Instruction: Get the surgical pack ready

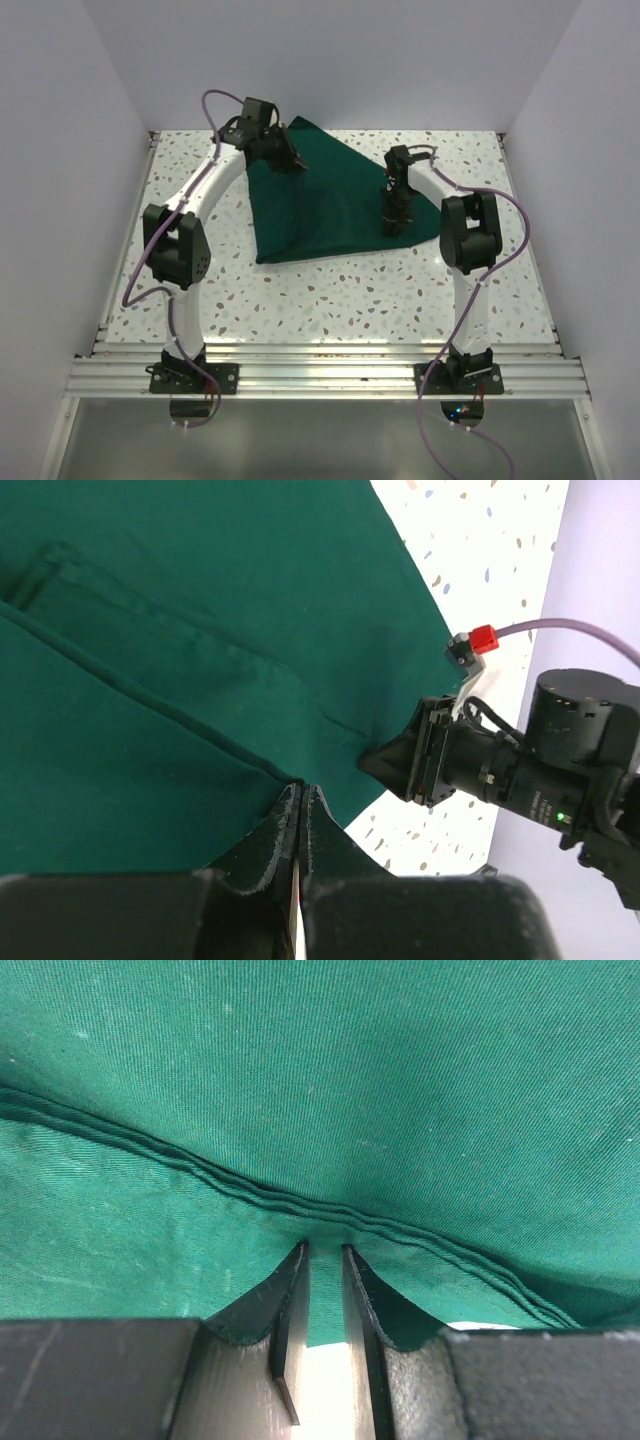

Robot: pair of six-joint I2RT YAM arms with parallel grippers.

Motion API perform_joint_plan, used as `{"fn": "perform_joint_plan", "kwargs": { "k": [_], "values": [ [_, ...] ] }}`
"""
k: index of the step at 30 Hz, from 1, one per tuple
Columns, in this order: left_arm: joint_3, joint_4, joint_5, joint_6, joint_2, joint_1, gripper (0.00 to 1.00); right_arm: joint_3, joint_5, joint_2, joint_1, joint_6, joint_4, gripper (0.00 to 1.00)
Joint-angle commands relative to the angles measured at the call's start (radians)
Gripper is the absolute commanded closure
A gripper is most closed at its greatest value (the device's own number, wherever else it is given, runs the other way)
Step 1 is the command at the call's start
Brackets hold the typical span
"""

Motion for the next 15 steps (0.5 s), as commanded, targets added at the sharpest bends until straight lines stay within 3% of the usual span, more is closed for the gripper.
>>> {"fn": "perform_joint_plan", "kwargs": {
  "k": [1,15],
  "values": [
    [0.082,0.025,0.056,-0.010,0.046,-0.032,1.00,-0.003,-0.020,0.044,-0.001,-0.002,0.028,0.77],
    [0.153,0.051,0.079,-0.004,0.218,-0.102,1.00,-0.016,-0.031,0.070,-0.004,-0.001,0.028,0.77]
  ]
}}
